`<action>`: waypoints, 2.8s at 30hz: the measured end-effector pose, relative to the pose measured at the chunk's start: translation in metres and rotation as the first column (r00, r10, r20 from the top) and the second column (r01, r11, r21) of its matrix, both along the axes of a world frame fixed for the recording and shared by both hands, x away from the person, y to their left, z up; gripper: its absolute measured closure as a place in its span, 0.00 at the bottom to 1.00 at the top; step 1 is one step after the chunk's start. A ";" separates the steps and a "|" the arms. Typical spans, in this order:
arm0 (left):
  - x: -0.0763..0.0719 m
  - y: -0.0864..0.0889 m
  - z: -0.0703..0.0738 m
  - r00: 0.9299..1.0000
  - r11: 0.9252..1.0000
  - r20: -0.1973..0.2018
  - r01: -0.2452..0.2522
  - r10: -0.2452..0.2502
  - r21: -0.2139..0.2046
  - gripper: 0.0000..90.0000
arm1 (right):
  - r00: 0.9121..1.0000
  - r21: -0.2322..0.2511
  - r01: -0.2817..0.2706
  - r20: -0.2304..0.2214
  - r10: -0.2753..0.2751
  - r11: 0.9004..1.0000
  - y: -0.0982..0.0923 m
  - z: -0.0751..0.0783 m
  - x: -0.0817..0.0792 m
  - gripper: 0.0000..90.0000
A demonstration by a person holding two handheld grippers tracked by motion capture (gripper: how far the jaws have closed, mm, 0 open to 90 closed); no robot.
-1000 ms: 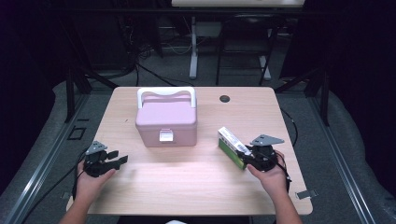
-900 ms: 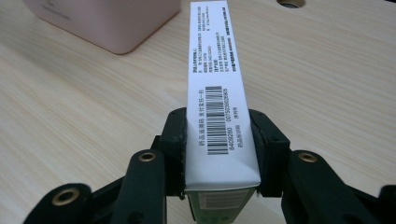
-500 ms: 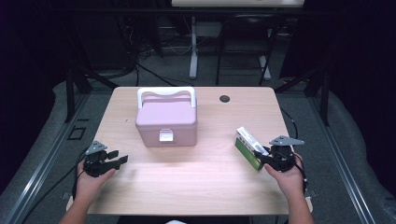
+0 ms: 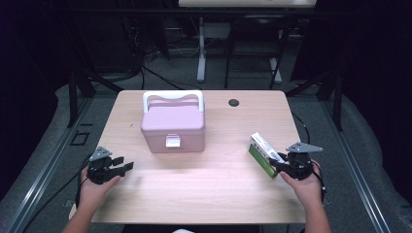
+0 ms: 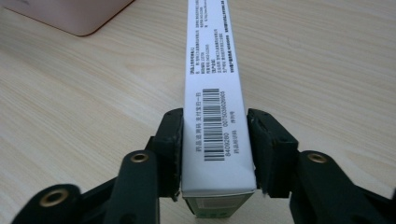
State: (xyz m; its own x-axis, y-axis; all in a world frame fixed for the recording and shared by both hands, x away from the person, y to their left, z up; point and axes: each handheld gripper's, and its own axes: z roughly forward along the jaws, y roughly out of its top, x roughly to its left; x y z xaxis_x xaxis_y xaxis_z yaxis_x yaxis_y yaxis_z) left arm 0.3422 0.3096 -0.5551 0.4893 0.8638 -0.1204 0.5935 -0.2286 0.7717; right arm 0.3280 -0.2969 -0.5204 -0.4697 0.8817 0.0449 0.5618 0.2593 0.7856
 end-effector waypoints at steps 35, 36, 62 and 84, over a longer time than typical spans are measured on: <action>0.013 -0.003 0.019 1.000 0.998 0.000 -0.011 0.011 -0.070 0.64 | 0.992 0.040 -0.106 0.076 0.103 0.994 0.116 0.021 0.004 0.58; 0.014 -0.003 0.021 1.000 0.997 -0.001 -0.010 0.010 -0.074 0.64 | 0.992 0.046 -0.105 0.070 0.101 0.993 0.120 0.021 0.006 0.59; 0.072 -0.029 0.031 0.999 0.993 0.032 -0.015 0.019 -0.119 0.86 | 0.999 0.083 -0.031 0.027 0.029 0.996 0.192 -0.007 0.090 0.75; 0.083 -0.046 0.031 0.998 0.996 0.031 -0.047 0.049 -0.078 1.00 | 0.999 0.022 0.000 0.040 -0.001 1.000 0.217 -0.011 0.109 1.00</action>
State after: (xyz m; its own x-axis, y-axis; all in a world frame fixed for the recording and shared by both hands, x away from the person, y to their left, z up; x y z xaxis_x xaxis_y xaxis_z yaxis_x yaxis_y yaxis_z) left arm 0.4249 0.2641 -0.5242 0.4524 0.8750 -0.1722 0.5760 -0.1393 0.8055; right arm 0.4365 -0.0796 -0.5318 -0.4709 0.8810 0.0451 0.5299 0.2417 0.8129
